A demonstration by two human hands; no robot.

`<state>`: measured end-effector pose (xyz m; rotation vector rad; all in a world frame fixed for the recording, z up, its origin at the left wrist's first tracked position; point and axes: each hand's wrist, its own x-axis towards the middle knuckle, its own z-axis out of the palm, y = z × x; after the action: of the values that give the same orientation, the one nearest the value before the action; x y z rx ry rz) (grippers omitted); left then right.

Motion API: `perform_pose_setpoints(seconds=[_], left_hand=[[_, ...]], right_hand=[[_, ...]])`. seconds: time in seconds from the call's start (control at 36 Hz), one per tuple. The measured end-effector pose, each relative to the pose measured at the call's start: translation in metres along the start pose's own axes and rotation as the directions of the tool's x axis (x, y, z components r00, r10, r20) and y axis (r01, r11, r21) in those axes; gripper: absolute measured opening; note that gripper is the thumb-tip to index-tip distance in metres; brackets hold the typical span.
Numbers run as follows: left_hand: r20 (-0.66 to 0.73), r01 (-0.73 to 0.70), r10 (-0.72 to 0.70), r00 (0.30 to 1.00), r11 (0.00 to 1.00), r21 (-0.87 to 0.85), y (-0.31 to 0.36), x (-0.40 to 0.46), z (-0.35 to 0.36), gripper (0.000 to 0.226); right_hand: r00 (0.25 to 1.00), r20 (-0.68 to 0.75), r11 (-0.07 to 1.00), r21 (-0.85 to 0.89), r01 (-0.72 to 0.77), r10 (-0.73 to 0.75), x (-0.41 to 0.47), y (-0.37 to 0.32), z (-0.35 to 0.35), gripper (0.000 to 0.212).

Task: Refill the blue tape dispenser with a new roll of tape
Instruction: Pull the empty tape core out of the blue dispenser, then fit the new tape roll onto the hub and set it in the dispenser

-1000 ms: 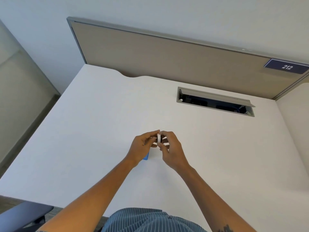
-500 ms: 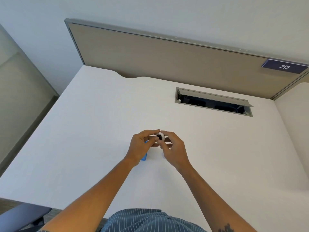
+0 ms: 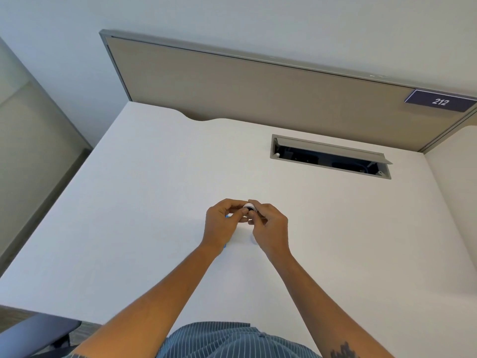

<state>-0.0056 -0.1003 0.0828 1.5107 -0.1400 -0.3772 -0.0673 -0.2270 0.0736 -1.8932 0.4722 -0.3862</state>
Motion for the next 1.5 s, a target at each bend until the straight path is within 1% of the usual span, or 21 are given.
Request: perform_pose_setpoints(seconds=[0.11, 0.33, 0.53, 0.58, 0.67, 0.75, 0.83, 0.92, 1.0, 1.03, 1.08, 1.14, 1.19, 1.33, 1.5], left_hand=[[-0.028, -0.014, 0.014, 1.0, 1.0, 0.001, -0.001, -0.001, 0.003, 0.014], [-0.038, -0.028, 0.028, 0.999, 1.0, 0.005, -0.003, 0.0, 0.002, 0.016], [-0.034, -0.021, 0.02, 0.999, 0.999, -0.046, -0.006, -0.002, -0.002, 0.026], [-0.027, -0.046, 0.045, 0.999, 0.999, -0.02, -0.008, -0.001, -0.003, 0.03], [-0.003, -0.077, 0.078, 0.997, 0.995, 0.068, -0.009, 0.0, -0.002, 0.039], [0.049, -0.132, 0.127, 0.991, 0.984, 0.121, -0.01, -0.001, -0.001, 0.05], [0.085, -0.176, 0.164, 0.983, 0.971, 0.163, -0.011, -0.002, 0.0, 0.055], [0.084, -0.222, 0.208, 0.974, 0.948, 0.228, -0.011, -0.001, 0.0, 0.054], [0.108, -0.288, 0.268, 0.957, 0.917, 0.277, -0.011, 0.001, -0.002, 0.052], [0.117, -0.303, 0.281, 0.953, 0.908, 0.288, -0.011, 0.002, -0.002, 0.051], [0.123, -0.317, 0.293, 0.948, 0.9, 0.3, -0.011, 0.003, -0.003, 0.048], [0.126, -0.308, 0.283, 0.951, 0.906, 0.29, -0.01, 0.004, -0.003, 0.047], [0.134, -0.298, 0.271, 0.953, 0.914, 0.276, -0.009, 0.004, -0.004, 0.047], [0.146, -0.279, 0.248, 0.958, 0.922, 0.269, -0.01, 0.006, -0.005, 0.047], [0.158, -0.29, 0.253, 0.954, 0.913, 0.286, -0.012, 0.009, -0.007, 0.047]], right_hand=[[1.0, -0.014, 1.0, -0.007, -0.009, 0.009, 0.001, -0.002, 0.001, 0.039], [0.999, -0.046, 1.0, 0.008, -0.026, 0.027, -0.001, -0.005, 0.0, 0.03], [0.997, -0.06, 0.998, 0.043, -0.054, 0.056, -0.001, -0.008, -0.002, 0.031], [0.996, -0.067, 0.997, 0.052, -0.06, 0.064, 0.0, -0.009, -0.003, 0.033], [0.994, -0.062, 0.994, 0.075, -0.082, 0.087, 0.001, -0.01, -0.005, 0.032], [0.994, -0.055, 0.993, 0.081, -0.087, 0.092, 0.002, -0.011, -0.006, 0.031], [0.993, -0.051, 0.987, 0.121, -0.103, 0.11, 0.002, -0.013, -0.006, 0.032], [0.991, -0.034, 0.982, 0.147, -0.122, 0.128, 0.001, -0.013, -0.007, 0.034], [0.983, -0.014, 0.964, 0.196, -0.177, 0.183, 0.001, -0.013, -0.008, 0.035], [0.979, -0.012, 0.959, 0.206, -0.196, 0.203, 0.001, -0.013, -0.008, 0.033], [0.973, -0.013, 0.949, 0.226, -0.221, 0.23, 0.002, -0.014, -0.007, 0.02], [0.969, -0.002, 0.926, 0.296, -0.235, 0.247, 0.002, -0.014, -0.007, 0.008], [0.964, 0.006, 0.898, 0.362, -0.251, 0.267, 0.003, -0.016, -0.008, 0.011], [0.949, 0.03, 0.843, 0.451, -0.293, 0.314, 0.005, -0.019, -0.01, 0.011], [0.934, 0.039, 0.817, 0.473, -0.33, 0.355, 0.007, -0.019, -0.009, 0.013]])
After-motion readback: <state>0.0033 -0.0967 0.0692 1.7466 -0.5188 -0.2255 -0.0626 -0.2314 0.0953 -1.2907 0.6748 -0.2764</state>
